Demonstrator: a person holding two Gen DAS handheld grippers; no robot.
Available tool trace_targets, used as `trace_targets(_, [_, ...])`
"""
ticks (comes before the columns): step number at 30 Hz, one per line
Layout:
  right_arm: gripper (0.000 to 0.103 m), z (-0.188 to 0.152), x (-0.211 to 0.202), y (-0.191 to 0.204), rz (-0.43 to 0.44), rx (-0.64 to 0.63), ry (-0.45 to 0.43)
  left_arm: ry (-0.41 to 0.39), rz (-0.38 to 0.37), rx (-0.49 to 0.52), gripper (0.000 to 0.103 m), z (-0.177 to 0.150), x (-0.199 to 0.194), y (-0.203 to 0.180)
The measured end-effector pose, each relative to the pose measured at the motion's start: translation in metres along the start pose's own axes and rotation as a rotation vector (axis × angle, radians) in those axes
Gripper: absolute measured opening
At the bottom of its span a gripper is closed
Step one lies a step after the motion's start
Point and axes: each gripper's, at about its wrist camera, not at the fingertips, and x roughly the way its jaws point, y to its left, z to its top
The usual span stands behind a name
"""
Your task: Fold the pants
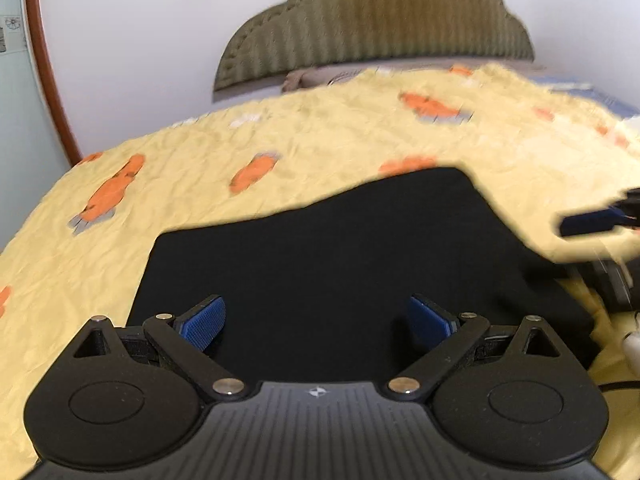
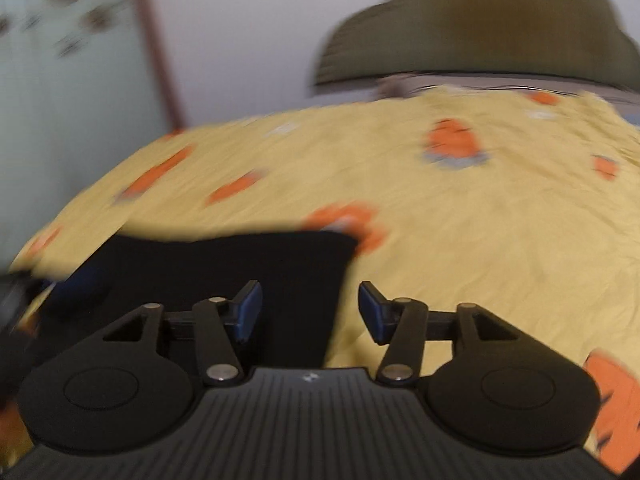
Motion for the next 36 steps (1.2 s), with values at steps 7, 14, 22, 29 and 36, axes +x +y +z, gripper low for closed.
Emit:
trace_targets(7, [0.071,-0.046,-0.011,0.033,-0.226,-0.256,0.086,-0.066,0.124,-0.042,0.098,-0.017,-0.025,0.027])
trace_targets(14, [0.081,-0.061,-0.004,0.054,-0.254,-0.312,0.071,0.027,0.103,-0.147,0.099,-0.032,-0.025,0.061])
trace_targets(22, [0.090,-0.060,-0.066,0.093,-0.330,-0.216,-0.151,-0.022,0.126,-0.188,0.098,-0.026,-0.061,0.055])
trace_targets(29, [0.103,-0.091,-0.091,0.131,-0.315,-0.125,-0.181,-0.005,0.122,-0.160,0.098,-0.041,-0.086,0.040])
trace_targets(36, [0.103,-0.115,-0.104,0.153,-0.297,-0.087,-0.126,0.033,0.118,-0.181,0.098,-0.054,-0.091,0.037])
